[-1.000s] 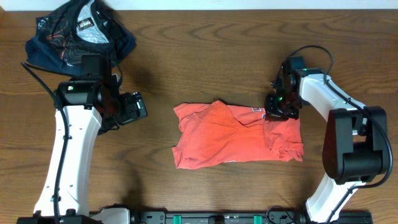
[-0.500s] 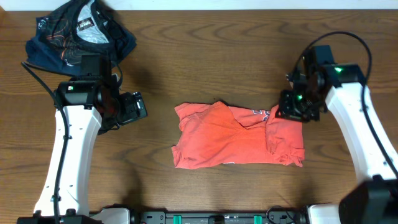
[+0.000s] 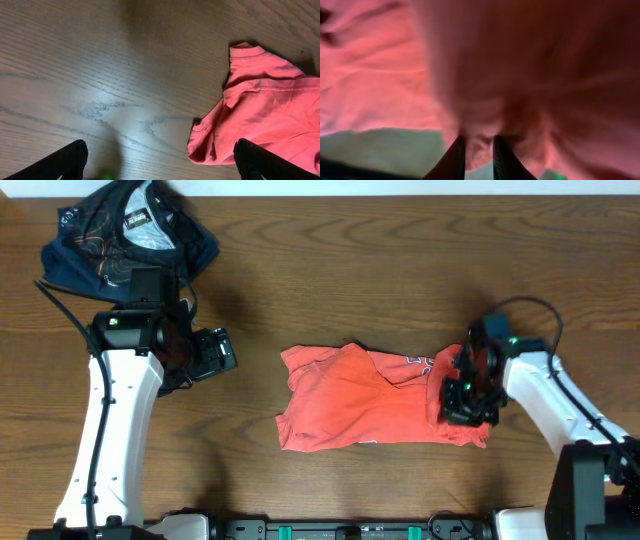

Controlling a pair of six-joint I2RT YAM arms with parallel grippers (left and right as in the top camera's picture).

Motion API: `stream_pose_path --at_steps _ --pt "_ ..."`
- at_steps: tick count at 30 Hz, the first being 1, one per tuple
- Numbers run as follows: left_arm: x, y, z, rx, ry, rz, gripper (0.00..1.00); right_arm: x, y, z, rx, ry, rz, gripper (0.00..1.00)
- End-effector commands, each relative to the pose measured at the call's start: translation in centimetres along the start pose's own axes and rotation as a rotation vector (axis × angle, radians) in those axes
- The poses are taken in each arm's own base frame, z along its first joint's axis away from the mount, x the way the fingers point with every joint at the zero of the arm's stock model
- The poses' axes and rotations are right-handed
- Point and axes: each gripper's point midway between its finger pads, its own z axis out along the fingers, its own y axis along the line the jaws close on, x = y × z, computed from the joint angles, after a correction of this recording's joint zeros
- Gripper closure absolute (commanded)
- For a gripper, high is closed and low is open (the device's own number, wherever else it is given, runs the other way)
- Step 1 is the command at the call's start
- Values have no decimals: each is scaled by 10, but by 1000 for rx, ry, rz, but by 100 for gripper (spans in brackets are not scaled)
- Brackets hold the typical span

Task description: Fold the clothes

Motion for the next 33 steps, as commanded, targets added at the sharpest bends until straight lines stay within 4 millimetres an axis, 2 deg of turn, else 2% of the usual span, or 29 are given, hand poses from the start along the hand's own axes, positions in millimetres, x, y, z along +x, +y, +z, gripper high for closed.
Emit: stream_pose_path --at_steps 1,6,9,12,13,14,17,19,24,28,33 --pt "1 2 3 -9 10 4 5 10 -6 15 11 25 58 82" --pt "2 2 3 -9 11 4 5 3 -10 12 41 -9 76 94" --pt "2 2 3 -10 14 4 5 -3 -5 -6 42 -36 66 91" --pt "4 3 3 -12 19 3 5 -5 -3 -32 77 -53 44 83" --pt "4 3 4 -12 20 3 5 -5 -3 -43 86 -57 39 78" --pt "4 3 4 -12 20 3 5 -6 -2 -53 94 -64 34 69" --pt "4 3 7 -12 19 3 5 -9 -1 -79 122 -99 13 30" --pt "5 4 9 -13 24 3 5 -16 -2 -90 147 -138 8 1" --pt "10 6 22 -10 40 18 5 -27 -6 -99 173 -190 13 1" --pt "19 -10 37 100 78 85 5 -37 -13 -103 160 -225 48 1" --pt "22 -21 55 181 105 84 5 -45 -34 -109 150 -248 130 1"
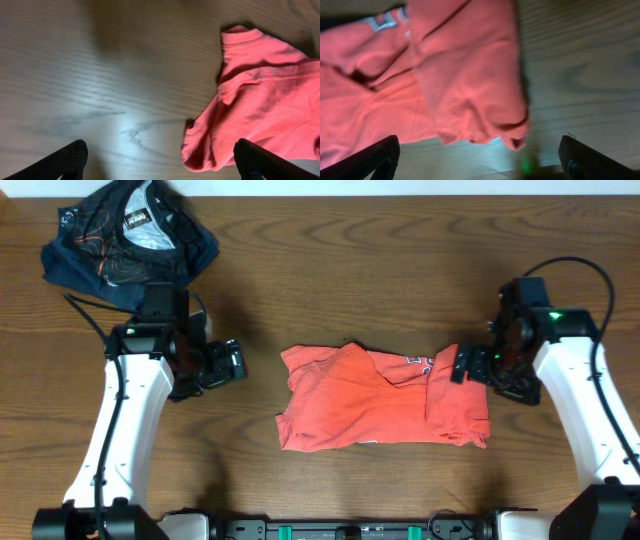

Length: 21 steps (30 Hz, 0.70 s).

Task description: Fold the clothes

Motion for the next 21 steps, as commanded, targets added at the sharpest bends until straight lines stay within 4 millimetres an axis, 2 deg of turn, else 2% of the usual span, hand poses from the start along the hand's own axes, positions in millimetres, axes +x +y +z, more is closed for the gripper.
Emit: stream_pose_path --at_steps 1,6,10,13,21 --pt "6 -9 14 73 50 31 5 -11 -17 -6 13 -31 50 1" --pt "4 -7 37 82 106 62 5 -16 -37 -6 10 -36 113 1" --pt "7 -31 53 251 170 133 5 -15 -39 -5 12 -30 124 1" --pt "8 -41 63 335 202 162 5 -15 -40 -5 12 -29 124 1" --pt "13 -35 86 335 272 143 5 -17 -39 -5 11 -37 125 1"
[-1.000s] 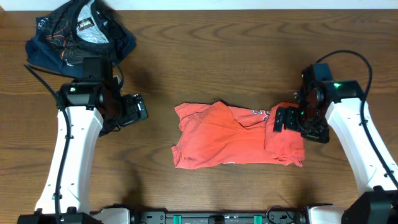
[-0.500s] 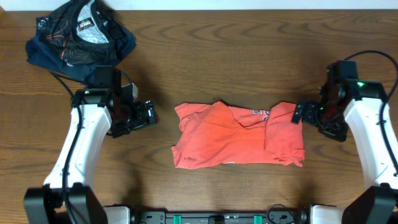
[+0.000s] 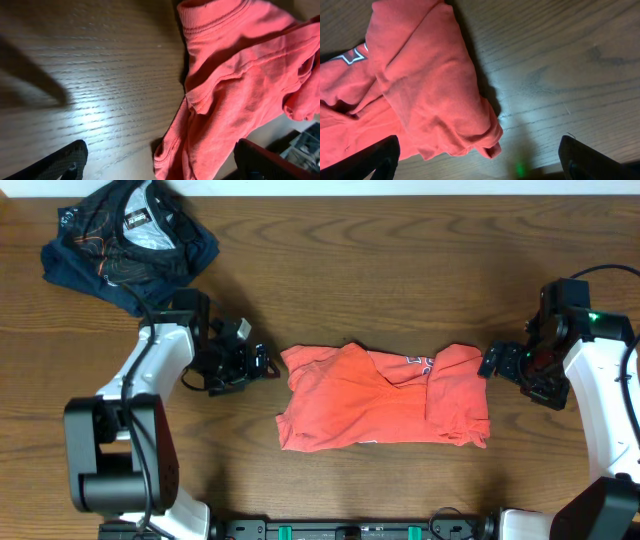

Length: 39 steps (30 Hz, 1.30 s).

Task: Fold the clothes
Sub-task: 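Move the left gripper toward the bundle's left edge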

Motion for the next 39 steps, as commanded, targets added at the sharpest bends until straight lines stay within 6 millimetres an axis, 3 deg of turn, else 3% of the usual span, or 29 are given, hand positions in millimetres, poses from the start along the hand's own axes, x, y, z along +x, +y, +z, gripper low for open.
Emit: stream_pose_path --at_steps 1,14,26,39 --pt "3 -1 7 36 28 15 5 -2 -1 -2 -2 -14 -7 1" --pt "3 2 14 40 45 12 5 -2 -1 -2 -2 -13 -7 1" --pt "18 -25 27 104 100 102 5 -2 -1 -2 -2 -13 -8 1" --pt "25 -18 45 123 172 54 5 0 -1 -2 1 -6 -8 1"
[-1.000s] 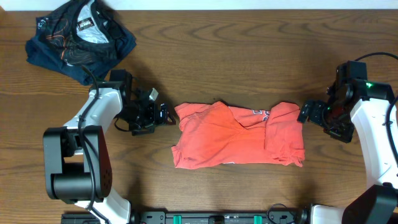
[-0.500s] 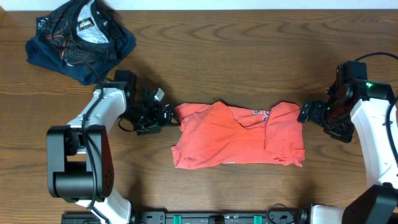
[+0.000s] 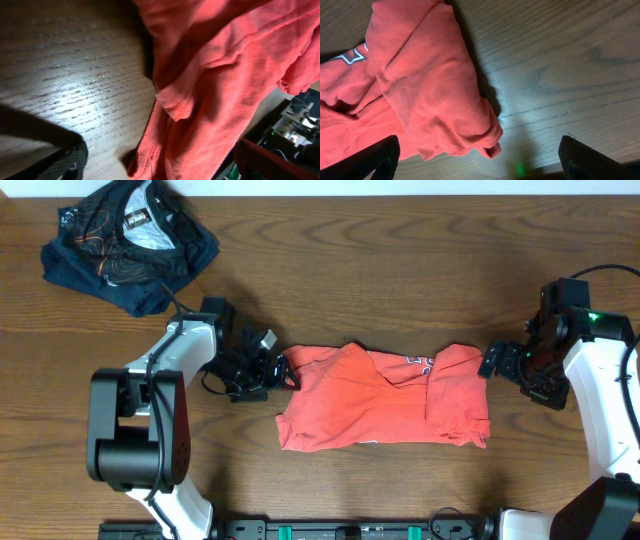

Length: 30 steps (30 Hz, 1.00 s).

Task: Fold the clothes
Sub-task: 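Move the left gripper toward the bundle's left edge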

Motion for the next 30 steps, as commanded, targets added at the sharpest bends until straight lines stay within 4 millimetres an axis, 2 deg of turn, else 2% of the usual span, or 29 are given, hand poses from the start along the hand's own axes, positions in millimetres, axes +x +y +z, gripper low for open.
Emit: stream_pose_path --at_steps 1,7,12,21,25,26,29,30 --pt "7 3 10 32 39 -19 5 0 -1 -2 0 -6 -8 1" --pt "14 8 20 35 83 -46 5 0 -1 -2 0 -6 -8 1" --pt "23 3 32 27 115 -18 5 -1 -1 -2 0 -7 -8 1" --pt "16 -9 61 6 76 -11 5 1 -2 -2 3 1 -8 1" --pt "19 -11 66 2 83 -11 6 2 -2 -2 4 4 -8 1" --pt "19 -11 66 1 83 -10 10 2 -2 -2 3 3 -7 1" --pt "16 -4 66 -38 70 -3 43 2 -2 -2 3 3 -7 1" --pt "16 0 66 -60 66 -2 49 2 -2 -2 3 4 -7 1"
